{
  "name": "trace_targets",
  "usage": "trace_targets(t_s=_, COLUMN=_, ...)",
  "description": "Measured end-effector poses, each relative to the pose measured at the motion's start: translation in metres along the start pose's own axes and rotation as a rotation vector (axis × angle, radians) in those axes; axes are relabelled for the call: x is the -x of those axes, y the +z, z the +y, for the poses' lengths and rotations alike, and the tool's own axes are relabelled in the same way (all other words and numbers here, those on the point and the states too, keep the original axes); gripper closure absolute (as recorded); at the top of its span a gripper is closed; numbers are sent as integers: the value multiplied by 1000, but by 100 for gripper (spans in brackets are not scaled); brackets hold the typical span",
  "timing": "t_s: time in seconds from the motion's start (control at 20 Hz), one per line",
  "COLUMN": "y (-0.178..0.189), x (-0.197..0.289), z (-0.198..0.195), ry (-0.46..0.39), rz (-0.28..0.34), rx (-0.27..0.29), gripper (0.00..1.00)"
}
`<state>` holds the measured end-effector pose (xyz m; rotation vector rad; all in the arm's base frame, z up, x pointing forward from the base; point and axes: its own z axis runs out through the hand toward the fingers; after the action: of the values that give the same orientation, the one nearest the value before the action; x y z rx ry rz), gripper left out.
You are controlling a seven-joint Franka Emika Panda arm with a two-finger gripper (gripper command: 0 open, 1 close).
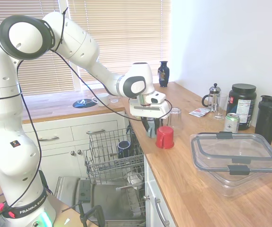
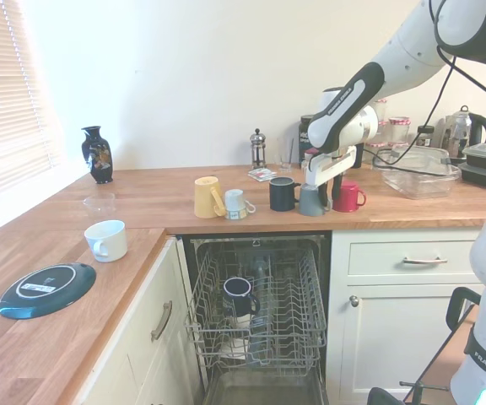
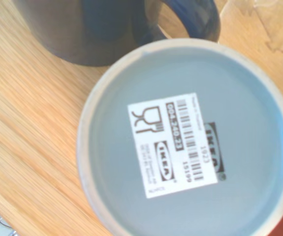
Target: Unload a mug from dishwasher
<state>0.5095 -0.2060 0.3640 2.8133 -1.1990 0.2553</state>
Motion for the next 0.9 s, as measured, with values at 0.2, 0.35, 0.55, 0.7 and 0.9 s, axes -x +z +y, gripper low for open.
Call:
trace_targets(t_s=0.2, y=-5, x=4, z=-8, ry=-10, rz=-5, rx=-19, gripper=0)
trace_targets(t_s=0.35, y=-20, x=5, z=-8, ry=-14, rz=5, rx=-34, gripper=0)
trace_targets(t_s=0.55, y=-49, x=18, z=3, ry=-12, rz=22, rx=-63, gripper=0)
trace_targets(t_s=0.7, y=-68, x=38, z=14, ry=-18, rz=33, rx=-89, gripper=0)
trace_targets(t_s=0.9, y=-89, x=79, z=28, ry=-47, rz=29, rx=-144, gripper=0)
